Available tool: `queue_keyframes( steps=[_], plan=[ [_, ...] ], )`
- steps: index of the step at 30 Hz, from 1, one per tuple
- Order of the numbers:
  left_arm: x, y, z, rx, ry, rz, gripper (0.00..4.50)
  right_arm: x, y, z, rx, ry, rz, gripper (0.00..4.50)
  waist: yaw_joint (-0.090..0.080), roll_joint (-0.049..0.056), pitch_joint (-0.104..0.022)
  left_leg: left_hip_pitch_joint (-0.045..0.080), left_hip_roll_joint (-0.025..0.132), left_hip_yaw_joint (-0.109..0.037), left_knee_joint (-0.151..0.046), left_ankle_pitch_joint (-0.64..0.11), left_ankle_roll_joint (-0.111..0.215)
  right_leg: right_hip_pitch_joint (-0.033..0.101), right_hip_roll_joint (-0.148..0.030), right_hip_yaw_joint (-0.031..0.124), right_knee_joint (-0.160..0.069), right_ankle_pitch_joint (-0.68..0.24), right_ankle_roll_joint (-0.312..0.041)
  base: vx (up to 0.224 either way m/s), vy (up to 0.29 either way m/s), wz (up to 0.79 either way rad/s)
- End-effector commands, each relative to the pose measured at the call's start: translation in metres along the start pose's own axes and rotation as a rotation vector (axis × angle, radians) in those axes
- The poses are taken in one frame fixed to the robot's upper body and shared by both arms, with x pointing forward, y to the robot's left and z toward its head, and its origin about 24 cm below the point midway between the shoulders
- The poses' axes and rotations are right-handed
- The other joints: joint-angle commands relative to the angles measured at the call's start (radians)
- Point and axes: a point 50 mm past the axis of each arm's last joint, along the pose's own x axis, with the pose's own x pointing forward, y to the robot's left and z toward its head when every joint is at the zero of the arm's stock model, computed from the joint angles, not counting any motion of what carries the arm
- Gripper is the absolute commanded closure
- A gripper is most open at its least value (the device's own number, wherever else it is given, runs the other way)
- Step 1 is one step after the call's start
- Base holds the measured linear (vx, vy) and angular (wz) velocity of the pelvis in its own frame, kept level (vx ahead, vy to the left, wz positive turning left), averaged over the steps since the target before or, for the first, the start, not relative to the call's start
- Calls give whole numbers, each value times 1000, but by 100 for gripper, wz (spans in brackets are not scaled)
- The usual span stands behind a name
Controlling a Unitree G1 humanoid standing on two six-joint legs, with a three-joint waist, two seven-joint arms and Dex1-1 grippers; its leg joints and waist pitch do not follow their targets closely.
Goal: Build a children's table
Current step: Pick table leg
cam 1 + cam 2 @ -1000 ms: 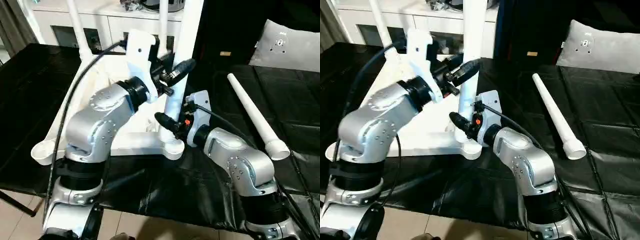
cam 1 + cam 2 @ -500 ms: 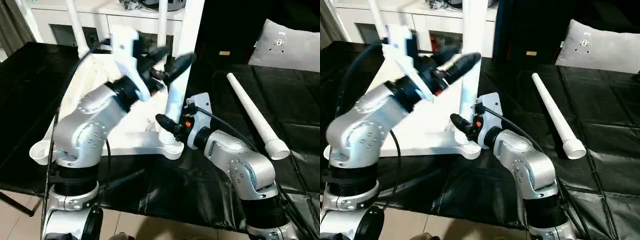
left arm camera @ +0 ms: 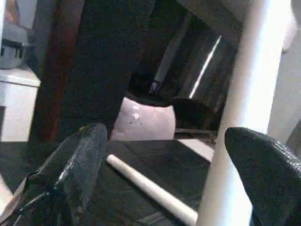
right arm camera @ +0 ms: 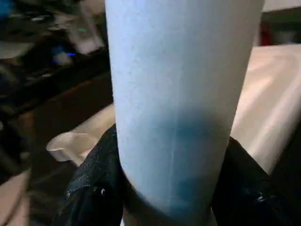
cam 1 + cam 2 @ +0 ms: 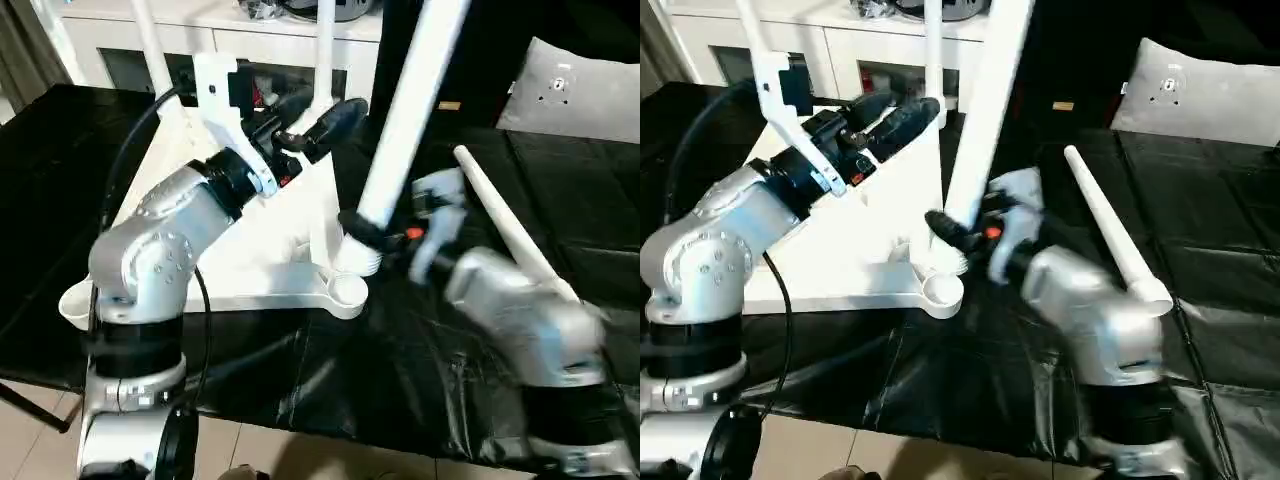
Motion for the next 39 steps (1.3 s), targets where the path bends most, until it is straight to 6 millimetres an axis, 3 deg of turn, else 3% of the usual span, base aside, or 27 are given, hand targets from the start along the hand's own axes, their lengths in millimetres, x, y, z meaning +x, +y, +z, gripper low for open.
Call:
queue_keyframes(
  steps=[1,3,4,7,12,14,17,18,19,23,25,28,34,39],
  plan=[
    [4,-2,3,-58,8,-46,0,-2,6,10,7,-22,82,257,3,18,-78,18,38,-17,-59,-113,7,54,-67,45,-72,-43,-235,0,0,0],
    [6,-4,2,-83,15,-73,0,-3,7,10,32,-20,115,257,4,14,-78,17,38,-16,-59,-118,12,55,-67,44,-77,-59,-240,0,0,0],
    [8,-5,2,-113,25,-97,0,-6,8,11,69,-20,155,257,6,18,-78,15,37,-16,-59,-117,13,56,-68,44,-78,-67,-242,0,0,0],
    [13,-8,4,-174,20,-133,0,-10,9,15,122,-26,221,257,11,17,-81,16,36,-15,-56,-111,21,57,-67,44,-78,-79,-244,0,0,0],
    [17,-15,7,-228,26,-211,0,-16,10,20,151,-19,300,257,18,14,-84,14,38,-15,-55,-82,28,58,-69,42,-74,-52,-251,0,0,0],
    [17,-19,8,-251,28,-246,0,-17,11,20,155,-10,319,257,21,9,-85,14,38,-14,-54,-67,34,58,-70,42,-73,-58,-251,0,0,0],
    [17,-21,8,-256,34,-261,0,-18,12,21,150,2,329,257,22,10,-83,14,39,-13,-54,-72,30,56,-69,42,-78,-89,-242,0,0,0],
    [16,-23,5,-246,57,-272,0,-19,12,20,144,20,334,257,22,2,-83,14,40,-12,-55,-75,29,56,-69,42,-79,-98,-235,0,0,0],
    [16,-23,4,-238,67,-271,0,-19,12,20,144,26,335,257,25,6,-83,16,40,-13,-55,-71,28,55,-69,43,-78,-103,-231,0,0,0],
    [17,-16,-3,-193,113,-195,0,-19,13,20,128,42,344,257,27,2,-83,14,40,-13,-55,-65,27,55,-69,43,-79,-104,-218,0,0,0],
    [17,-17,-4,-205,120,-209,0,-19,13,20,119,49,349,257,29,4,-84,14,40,-13,-55,-61,26,55,-70,43,-78,-105,-213,0,0,0],
    [16,-21,-6,-212,141,-244,0,-18,13,19,78,77,349,257,30,-2,-85,12,40,-12,-54,-56,26,56,-70,43,-77,-102,-215,0,0,0],
    [12,-30,-12,-181,182,-327,0,-14,8,14,3,117,297,257,29,1,-85,12,41,-12,-55,-60,23,53,-72,43,-77,-125,-209,0,0,0],
    [8,-36,-11,-188,173,-395,0,-12,7,13,-21,132,297,257,29,0,-86,12,41,-12,-54,-60,28,54,-70,43,-75,-102,-225,0,0,0]
  ],
)
